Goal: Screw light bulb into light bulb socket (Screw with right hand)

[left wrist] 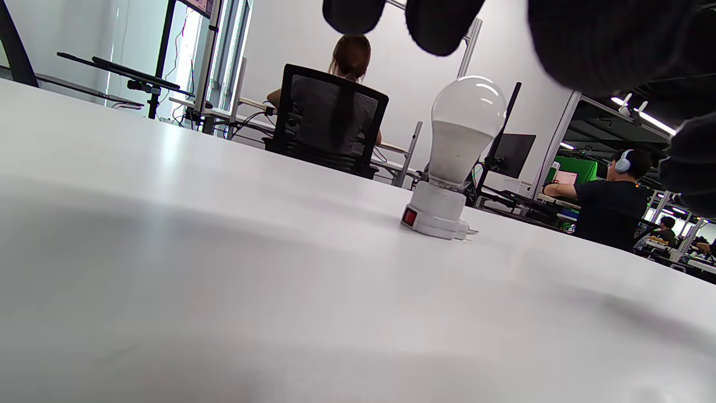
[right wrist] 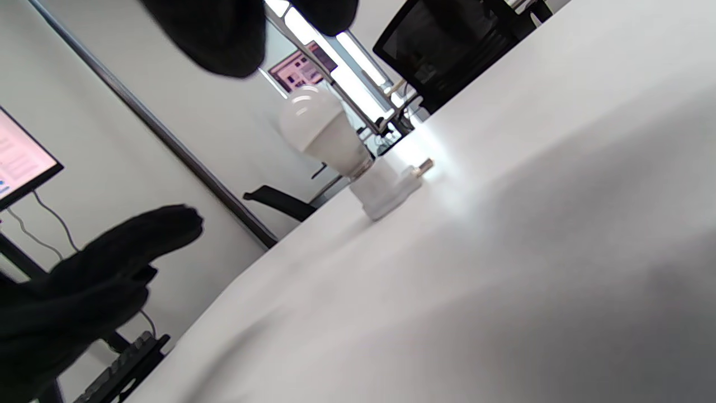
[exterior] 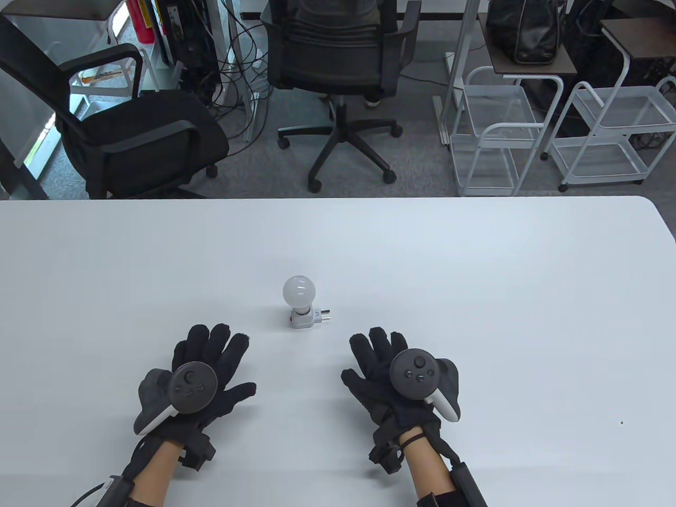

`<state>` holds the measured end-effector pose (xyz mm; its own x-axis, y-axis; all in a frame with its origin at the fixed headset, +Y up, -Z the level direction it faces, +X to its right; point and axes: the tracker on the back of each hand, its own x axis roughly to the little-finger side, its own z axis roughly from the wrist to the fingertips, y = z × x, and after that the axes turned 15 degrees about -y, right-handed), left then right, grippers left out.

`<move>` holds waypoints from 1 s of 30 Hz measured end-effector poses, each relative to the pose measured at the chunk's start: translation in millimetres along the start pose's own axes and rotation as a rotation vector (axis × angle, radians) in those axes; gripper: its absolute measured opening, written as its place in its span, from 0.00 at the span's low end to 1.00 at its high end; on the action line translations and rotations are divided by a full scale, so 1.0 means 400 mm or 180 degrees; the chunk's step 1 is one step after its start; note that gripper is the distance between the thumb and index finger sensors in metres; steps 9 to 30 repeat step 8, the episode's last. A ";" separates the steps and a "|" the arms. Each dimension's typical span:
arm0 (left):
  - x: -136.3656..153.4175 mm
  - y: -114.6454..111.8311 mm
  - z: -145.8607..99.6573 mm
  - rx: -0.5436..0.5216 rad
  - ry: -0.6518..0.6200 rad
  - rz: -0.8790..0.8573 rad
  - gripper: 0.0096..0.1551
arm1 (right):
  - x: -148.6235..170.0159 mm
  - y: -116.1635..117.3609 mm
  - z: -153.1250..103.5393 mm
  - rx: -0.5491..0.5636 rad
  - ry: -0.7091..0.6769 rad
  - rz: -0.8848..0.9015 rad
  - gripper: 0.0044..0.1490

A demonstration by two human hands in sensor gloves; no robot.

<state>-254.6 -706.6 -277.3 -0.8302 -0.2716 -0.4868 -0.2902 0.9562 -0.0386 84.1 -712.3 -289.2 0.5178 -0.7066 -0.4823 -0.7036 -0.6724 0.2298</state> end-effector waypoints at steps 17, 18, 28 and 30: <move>-0.004 -0.004 0.004 0.0055 -0.0031 -0.0030 0.52 | -0.004 -0.003 0.001 0.0015 -0.0031 0.0044 0.39; -0.004 -0.004 0.004 0.0055 -0.0031 -0.0030 0.52 | -0.004 -0.003 0.001 0.0015 -0.0031 0.0044 0.39; -0.004 -0.004 0.004 0.0055 -0.0031 -0.0030 0.52 | -0.004 -0.003 0.001 0.0015 -0.0031 0.0044 0.39; -0.004 -0.004 0.004 0.0055 -0.0031 -0.0030 0.52 | -0.004 -0.003 0.001 0.0015 -0.0031 0.0044 0.39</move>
